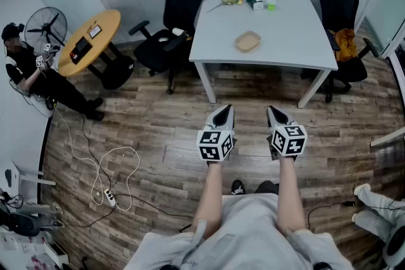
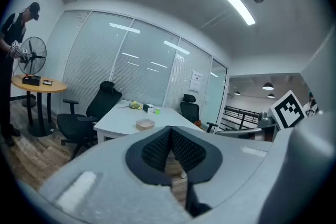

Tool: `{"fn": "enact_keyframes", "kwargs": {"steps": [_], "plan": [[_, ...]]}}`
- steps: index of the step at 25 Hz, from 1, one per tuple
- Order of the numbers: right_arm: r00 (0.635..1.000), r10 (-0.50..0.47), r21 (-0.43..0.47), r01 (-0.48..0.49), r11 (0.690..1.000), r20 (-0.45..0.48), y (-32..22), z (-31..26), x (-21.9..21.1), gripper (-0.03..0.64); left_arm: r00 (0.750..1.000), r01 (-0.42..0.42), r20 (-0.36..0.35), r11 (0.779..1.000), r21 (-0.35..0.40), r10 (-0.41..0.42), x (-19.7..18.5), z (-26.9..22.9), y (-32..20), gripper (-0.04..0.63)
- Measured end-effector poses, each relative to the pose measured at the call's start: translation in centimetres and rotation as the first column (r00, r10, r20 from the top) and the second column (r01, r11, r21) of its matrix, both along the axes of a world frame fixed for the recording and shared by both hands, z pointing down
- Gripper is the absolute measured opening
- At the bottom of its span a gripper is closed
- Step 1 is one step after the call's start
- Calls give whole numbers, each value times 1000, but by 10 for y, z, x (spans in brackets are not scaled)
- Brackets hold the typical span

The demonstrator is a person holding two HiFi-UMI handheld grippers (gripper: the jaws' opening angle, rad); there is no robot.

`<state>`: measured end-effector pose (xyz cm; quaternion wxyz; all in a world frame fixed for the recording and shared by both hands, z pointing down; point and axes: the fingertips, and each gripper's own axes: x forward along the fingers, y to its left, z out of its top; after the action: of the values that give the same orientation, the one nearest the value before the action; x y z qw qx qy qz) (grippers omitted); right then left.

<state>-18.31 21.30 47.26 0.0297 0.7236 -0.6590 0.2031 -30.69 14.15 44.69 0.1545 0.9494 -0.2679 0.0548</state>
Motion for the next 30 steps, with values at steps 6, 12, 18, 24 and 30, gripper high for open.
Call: {"fn": "enact_keyframes", "kwargs": {"steps": [6, 12, 18, 24, 30], "plan": [[1000, 1, -3, -1, 1000, 4, -6, 1, -4, 3, 1000, -15, -5, 1000, 7, 15, -1, -4, -5, 5], [1000, 10, -14, -10, 1000, -20, -10, -1, -1, 2, 1000, -25, -9, 1000, -4, 25, 3, -5, -17, 5], [1000, 22, 19, -22, 1000, 14, -6, -3, 26, 3, 999, -30, 12, 999, -22, 31, 21, 8, -18, 5], [1000, -19, 27, 18, 999, 24, -36, 6, 50, 3, 999, 2, 35, 1000, -21, -2, 36, 18, -48, 5], [992, -48, 61, 41, 997, 117, -88, 17, 96, 3, 997, 20, 70, 999, -50, -16, 74, 39, -93, 6]]}}
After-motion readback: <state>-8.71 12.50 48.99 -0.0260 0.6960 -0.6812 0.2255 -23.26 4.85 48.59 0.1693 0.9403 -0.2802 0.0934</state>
